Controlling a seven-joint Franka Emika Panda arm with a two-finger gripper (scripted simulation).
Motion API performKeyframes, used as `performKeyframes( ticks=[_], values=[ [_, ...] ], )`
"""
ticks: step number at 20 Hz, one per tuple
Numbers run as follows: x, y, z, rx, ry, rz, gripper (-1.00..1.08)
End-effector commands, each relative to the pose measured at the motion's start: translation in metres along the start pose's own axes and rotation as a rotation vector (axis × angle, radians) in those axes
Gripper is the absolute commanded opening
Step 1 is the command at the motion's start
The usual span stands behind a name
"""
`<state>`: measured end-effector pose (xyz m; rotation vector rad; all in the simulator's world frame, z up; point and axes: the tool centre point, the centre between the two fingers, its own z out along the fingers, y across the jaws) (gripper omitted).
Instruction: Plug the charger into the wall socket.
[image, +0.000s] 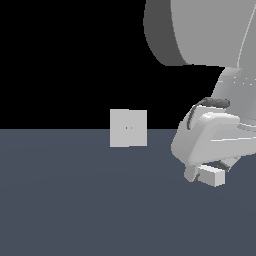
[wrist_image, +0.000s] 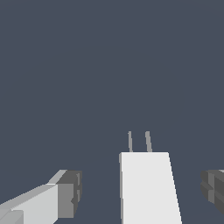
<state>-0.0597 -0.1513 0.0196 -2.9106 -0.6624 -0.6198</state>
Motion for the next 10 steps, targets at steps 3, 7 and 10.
performKeyframes(
  ticks=[3, 7, 10],
  values=[
    [-0.0030, 0.0005, 0.0073, -0.001, 0.001, -0.001, 1.00],
    [-0.0031, 0.0006, 0.0076, -0.001, 0.001, -0.001, -1.00],
    [-0.0031, 0.0006, 0.0076, -0.001, 0.001, -0.001, -1.00]
  ],
)
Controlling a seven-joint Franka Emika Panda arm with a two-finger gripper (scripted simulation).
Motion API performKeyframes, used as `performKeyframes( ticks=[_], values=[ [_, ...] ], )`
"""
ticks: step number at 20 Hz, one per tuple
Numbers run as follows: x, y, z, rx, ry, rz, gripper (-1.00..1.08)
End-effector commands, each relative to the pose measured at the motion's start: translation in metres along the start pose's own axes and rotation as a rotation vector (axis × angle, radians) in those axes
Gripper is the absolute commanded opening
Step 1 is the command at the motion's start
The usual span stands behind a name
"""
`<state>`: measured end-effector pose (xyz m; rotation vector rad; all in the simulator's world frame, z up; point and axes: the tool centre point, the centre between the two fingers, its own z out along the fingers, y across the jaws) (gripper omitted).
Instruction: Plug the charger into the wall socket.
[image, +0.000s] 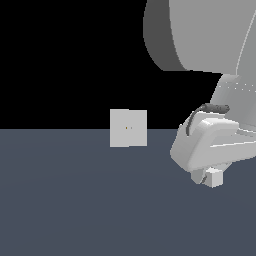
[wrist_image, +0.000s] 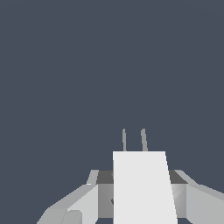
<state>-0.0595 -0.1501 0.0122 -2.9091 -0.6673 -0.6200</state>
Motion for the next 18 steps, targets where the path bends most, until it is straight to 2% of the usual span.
performKeyframes(
  ticks=[1, 10, 18],
  values=[
    [-0.001, 0.002, 0.001, -0.002, 0.000, 0.003, -1.00],
    [0.004, -0.005, -0.002, -0.005, 0.001, 0.010, -1.00],
    [0.028, -0.030, -0.013, -0.029, 0.003, 0.063, -1.00]
  ],
)
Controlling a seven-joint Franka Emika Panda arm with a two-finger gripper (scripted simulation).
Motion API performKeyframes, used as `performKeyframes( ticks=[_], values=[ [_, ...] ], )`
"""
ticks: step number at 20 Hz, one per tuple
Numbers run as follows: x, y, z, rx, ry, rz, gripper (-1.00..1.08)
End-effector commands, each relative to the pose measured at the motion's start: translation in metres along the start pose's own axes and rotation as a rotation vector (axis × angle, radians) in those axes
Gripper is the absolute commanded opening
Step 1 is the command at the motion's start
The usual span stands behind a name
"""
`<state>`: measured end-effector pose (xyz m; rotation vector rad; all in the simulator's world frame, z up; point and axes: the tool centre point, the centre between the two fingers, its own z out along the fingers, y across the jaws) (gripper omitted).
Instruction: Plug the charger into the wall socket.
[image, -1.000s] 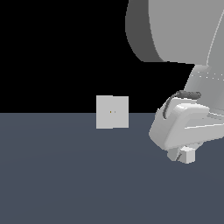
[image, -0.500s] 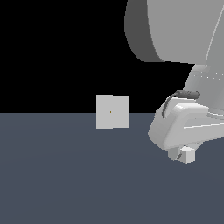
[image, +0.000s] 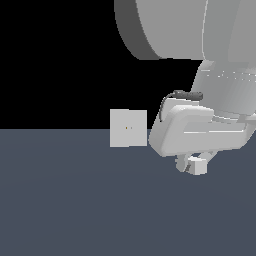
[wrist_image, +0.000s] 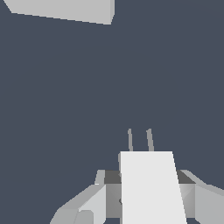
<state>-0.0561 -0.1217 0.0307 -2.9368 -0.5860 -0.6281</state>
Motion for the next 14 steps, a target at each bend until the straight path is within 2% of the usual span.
performKeyframes(
  ticks=[1, 14],
  values=[
    [0.010, -0.011, -0.004, -0.009, 0.002, 0.020, -1.00],
    [0.064, -0.062, -0.026, -0.058, 0.006, 0.131, -1.00]
  ],
)
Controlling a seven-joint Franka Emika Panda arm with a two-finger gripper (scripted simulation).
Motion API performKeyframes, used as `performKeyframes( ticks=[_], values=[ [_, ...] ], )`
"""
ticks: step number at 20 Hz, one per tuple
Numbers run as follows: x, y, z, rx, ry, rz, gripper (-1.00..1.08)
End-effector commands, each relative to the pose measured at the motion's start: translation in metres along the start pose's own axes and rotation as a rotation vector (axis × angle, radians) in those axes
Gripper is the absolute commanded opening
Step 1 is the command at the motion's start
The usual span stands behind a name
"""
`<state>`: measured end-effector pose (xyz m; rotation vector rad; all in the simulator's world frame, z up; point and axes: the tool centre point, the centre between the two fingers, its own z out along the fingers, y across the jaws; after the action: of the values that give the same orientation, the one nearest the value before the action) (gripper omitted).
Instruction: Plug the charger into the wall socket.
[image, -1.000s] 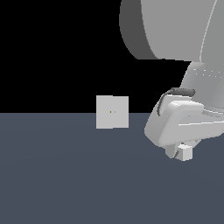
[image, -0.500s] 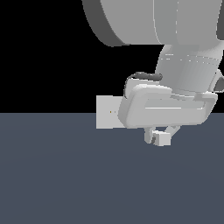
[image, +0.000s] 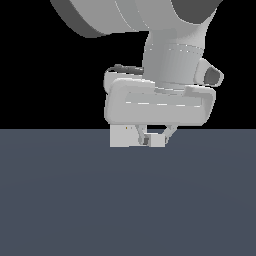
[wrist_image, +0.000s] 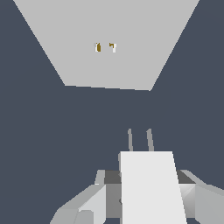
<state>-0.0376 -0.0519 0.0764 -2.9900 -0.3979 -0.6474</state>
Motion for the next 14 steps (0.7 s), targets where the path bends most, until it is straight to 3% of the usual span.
performKeyframes(
  ticks=[1, 14],
  values=[
    [0.008, -0.008, -0.004, -0.008, 0.001, 0.019, -1.00],
    [0.030, -0.029, -0.011, -0.029, -0.003, 0.063, -1.00]
  ],
)
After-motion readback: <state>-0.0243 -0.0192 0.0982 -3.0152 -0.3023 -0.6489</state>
